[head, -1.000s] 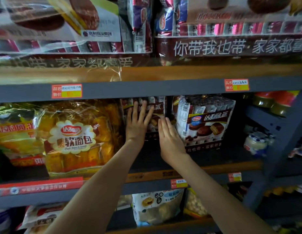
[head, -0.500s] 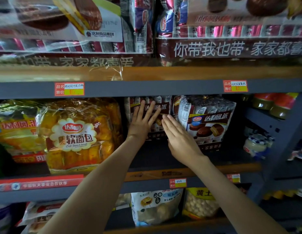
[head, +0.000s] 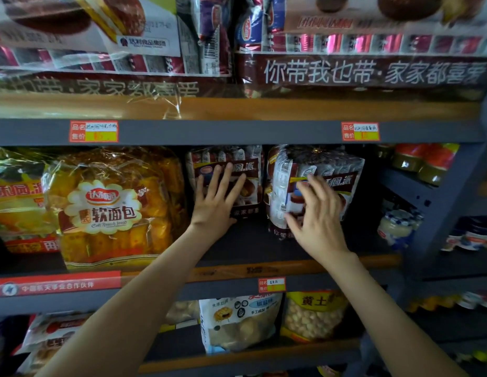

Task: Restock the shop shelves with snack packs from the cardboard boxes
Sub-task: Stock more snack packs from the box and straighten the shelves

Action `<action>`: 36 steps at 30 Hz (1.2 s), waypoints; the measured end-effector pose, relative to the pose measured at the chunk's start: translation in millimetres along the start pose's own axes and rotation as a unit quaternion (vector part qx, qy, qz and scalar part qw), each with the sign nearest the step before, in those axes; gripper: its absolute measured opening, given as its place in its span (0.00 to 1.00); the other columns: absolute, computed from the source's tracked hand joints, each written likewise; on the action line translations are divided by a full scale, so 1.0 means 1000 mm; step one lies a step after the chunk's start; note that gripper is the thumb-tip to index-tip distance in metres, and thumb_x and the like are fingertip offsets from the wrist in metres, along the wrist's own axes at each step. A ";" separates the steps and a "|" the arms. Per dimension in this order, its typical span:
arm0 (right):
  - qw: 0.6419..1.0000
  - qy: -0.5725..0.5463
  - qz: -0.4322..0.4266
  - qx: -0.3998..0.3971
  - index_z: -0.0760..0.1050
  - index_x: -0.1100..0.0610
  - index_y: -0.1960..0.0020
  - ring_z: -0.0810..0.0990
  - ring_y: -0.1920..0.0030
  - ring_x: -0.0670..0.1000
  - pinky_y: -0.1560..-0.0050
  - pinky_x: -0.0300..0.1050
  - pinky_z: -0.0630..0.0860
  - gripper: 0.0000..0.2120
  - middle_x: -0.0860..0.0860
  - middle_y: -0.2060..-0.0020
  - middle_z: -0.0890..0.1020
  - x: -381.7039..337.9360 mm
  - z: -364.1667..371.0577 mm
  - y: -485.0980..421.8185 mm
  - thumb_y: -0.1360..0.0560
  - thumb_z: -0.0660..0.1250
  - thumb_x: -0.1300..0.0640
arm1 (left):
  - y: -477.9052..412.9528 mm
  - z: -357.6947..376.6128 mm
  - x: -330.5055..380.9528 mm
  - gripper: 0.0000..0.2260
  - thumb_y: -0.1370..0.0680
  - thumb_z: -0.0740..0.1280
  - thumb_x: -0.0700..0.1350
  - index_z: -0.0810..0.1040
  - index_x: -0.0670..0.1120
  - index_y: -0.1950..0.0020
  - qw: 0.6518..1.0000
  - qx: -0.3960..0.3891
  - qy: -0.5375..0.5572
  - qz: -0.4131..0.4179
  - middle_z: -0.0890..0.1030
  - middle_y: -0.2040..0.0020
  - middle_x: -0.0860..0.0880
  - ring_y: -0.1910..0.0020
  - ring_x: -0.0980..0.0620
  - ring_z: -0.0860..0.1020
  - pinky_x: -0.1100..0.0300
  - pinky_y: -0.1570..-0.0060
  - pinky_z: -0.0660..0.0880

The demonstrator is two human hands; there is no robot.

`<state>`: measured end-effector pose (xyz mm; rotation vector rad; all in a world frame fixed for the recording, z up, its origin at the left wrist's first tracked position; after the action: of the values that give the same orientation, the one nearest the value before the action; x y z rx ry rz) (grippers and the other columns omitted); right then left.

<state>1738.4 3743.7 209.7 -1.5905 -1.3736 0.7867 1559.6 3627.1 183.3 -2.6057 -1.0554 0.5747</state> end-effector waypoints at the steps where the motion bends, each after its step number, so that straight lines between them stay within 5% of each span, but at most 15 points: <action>1: 0.999 0.006 0.038 -0.018 0.55 0.59 0.26 0.57 0.27 0.61 0.27 0.56 0.52 0.44 0.59 0.28 0.59 0.017 -0.001 0.003 0.33 0.76 0.49 | -0.003 -0.002 0.003 0.49 0.24 0.65 0.61 0.24 0.51 0.29 1.000 0.006 -0.009 0.006 0.20 0.33 0.43 0.31 0.42 0.26 0.37 0.30 0.35; 4: 0.989 0.034 0.074 -0.122 0.43 0.55 0.22 0.44 0.24 0.59 0.27 0.64 0.49 0.60 0.61 0.24 0.49 0.052 0.012 0.012 0.39 0.76 0.38 | -0.012 -0.003 0.005 0.52 0.26 0.67 0.62 0.24 0.51 0.29 0.999 0.005 -0.050 0.003 0.21 0.32 0.42 0.31 0.40 0.26 0.33 0.32 0.36; 7: 0.977 0.053 0.049 -0.200 0.32 0.49 0.23 0.32 0.25 0.56 0.28 0.66 0.44 0.67 0.56 0.24 0.38 0.061 0.027 0.017 0.41 0.79 0.39 | -0.019 0.005 0.002 0.56 0.29 0.70 0.62 0.22 0.51 0.29 0.995 0.005 -0.097 0.014 0.21 0.32 0.41 0.32 0.36 0.25 0.31 0.34 0.35; 11: 0.974 0.076 0.011 -0.212 0.32 0.49 0.23 0.31 0.25 0.59 0.30 0.70 0.44 0.65 0.58 0.25 0.34 0.056 0.040 0.010 0.40 0.78 0.39 | -0.025 0.008 -0.005 0.61 0.30 0.74 0.53 0.19 0.50 0.30 0.993 -0.009 -0.114 0.003 0.26 0.29 0.39 0.28 0.34 0.30 0.30 0.33 0.40; 14: 0.973 0.077 -0.003 -0.220 0.31 0.48 0.24 0.30 0.25 0.59 0.30 0.70 0.40 0.64 0.56 0.26 0.29 0.055 0.048 0.005 0.39 0.77 0.39 | -0.027 0.014 -0.005 0.58 0.26 0.71 0.53 0.15 0.49 0.35 0.991 -0.014 -0.133 0.010 0.20 0.34 0.38 0.33 0.33 0.24 0.29 0.33 0.39; 20: 0.969 0.078 0.019 -0.234 0.31 0.46 0.24 0.28 0.26 0.56 0.30 0.62 0.32 0.62 0.53 0.27 0.26 0.061 0.050 0.008 0.37 0.76 0.39 | -0.025 0.009 -0.003 0.58 0.28 0.68 0.61 0.14 0.49 0.35 0.988 0.007 -0.151 0.025 0.18 0.36 0.38 0.34 0.35 0.25 0.31 0.34 0.38; 23: 0.969 0.071 0.022 -0.236 0.30 0.45 0.24 0.28 0.26 0.56 0.29 0.64 0.33 0.62 0.53 0.27 0.26 0.061 0.047 0.010 0.36 0.76 0.40 | -0.019 0.002 -0.002 0.55 0.29 0.68 0.65 0.25 0.51 0.27 0.992 0.033 -0.120 0.030 0.28 0.27 0.39 0.28 0.36 0.32 0.32 0.32 0.37; 25: 0.971 0.063 0.027 -0.228 0.30 0.44 0.24 0.29 0.26 0.56 0.29 0.68 0.37 0.61 0.52 0.26 0.28 0.060 0.041 0.011 0.35 0.76 0.43 | -0.012 -0.004 -0.001 0.51 0.29 0.70 0.62 0.36 0.52 0.23 0.996 0.035 -0.082 0.027 0.36 0.24 0.41 0.25 0.38 0.37 0.35 0.31 0.38; 30: 0.985 0.028 0.058 -0.158 0.48 0.51 0.22 0.46 0.24 0.62 0.29 0.69 0.50 0.48 0.58 0.24 0.48 0.048 0.021 0.015 0.31 0.75 0.50 | 0.008 -0.012 0.014 0.37 0.23 0.64 0.57 0.46 0.51 0.21 1.000 -0.007 0.010 -0.008 0.32 0.23 0.41 0.25 0.40 0.34 0.39 0.28 0.38; 33: 0.987 -0.007 0.094 -0.128 0.60 0.56 0.26 0.60 0.29 0.62 0.31 0.66 0.62 0.35 0.59 0.28 0.60 0.029 0.014 0.018 0.28 0.72 0.56 | 0.022 -0.022 0.019 0.32 0.23 0.64 0.56 0.54 0.50 0.23 0.992 -0.021 0.120 -0.039 0.44 0.21 0.43 0.23 0.41 0.43 0.43 0.26 0.45; 36: 0.984 -0.044 0.117 -0.126 0.68 0.60 0.32 0.69 0.36 0.61 0.36 0.62 0.70 0.25 0.58 0.35 0.71 0.002 0.014 0.017 0.27 0.69 0.60 | 0.036 -0.026 0.020 0.29 0.21 0.61 0.56 0.58 0.48 0.23 0.977 -0.085 0.187 -0.053 0.62 0.26 0.43 0.28 0.41 0.62 0.48 0.31 0.63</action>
<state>1733.6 3748.2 188.5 -1.9623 -1.4098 0.8557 1606.2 3614.0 186.9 -2.6339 -1.1449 -0.0367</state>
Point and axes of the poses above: each hand's wrist, its own y-axis away from the middle knuckle, its own z-axis out of the palm, x = y × z, the point moved 7 cm from there along -y, towards the middle knuckle
